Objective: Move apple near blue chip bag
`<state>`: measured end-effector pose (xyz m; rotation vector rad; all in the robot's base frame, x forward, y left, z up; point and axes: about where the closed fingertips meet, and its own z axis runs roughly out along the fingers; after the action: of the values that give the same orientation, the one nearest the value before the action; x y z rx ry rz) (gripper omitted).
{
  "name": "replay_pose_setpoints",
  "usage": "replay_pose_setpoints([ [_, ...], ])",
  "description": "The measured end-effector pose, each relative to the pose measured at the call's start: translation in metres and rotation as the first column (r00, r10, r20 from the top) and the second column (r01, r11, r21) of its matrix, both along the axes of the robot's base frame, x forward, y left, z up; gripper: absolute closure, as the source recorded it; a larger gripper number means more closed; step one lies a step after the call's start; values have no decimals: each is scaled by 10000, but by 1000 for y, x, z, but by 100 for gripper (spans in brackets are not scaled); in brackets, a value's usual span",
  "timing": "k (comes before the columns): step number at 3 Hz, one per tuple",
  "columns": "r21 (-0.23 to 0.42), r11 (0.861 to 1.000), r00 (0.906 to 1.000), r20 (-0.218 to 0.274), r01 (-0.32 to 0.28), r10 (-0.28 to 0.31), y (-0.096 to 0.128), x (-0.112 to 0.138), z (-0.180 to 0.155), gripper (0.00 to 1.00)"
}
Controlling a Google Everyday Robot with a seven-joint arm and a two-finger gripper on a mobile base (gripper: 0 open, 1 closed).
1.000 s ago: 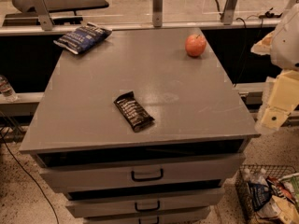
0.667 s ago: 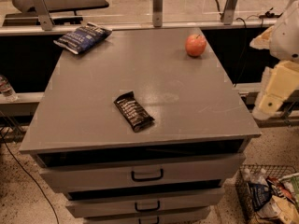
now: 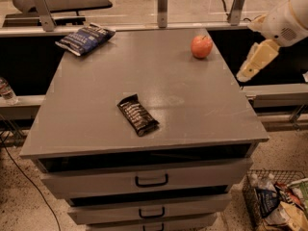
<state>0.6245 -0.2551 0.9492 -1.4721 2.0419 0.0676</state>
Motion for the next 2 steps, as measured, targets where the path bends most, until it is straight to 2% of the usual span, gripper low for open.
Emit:
replay_pose_setpoints([
  [1, 447, 9989, 9998, 93, 160, -164, -8, 37, -20, 0],
  [2, 433, 9989, 9998, 82, 155, -158, -8, 37, -21, 0],
])
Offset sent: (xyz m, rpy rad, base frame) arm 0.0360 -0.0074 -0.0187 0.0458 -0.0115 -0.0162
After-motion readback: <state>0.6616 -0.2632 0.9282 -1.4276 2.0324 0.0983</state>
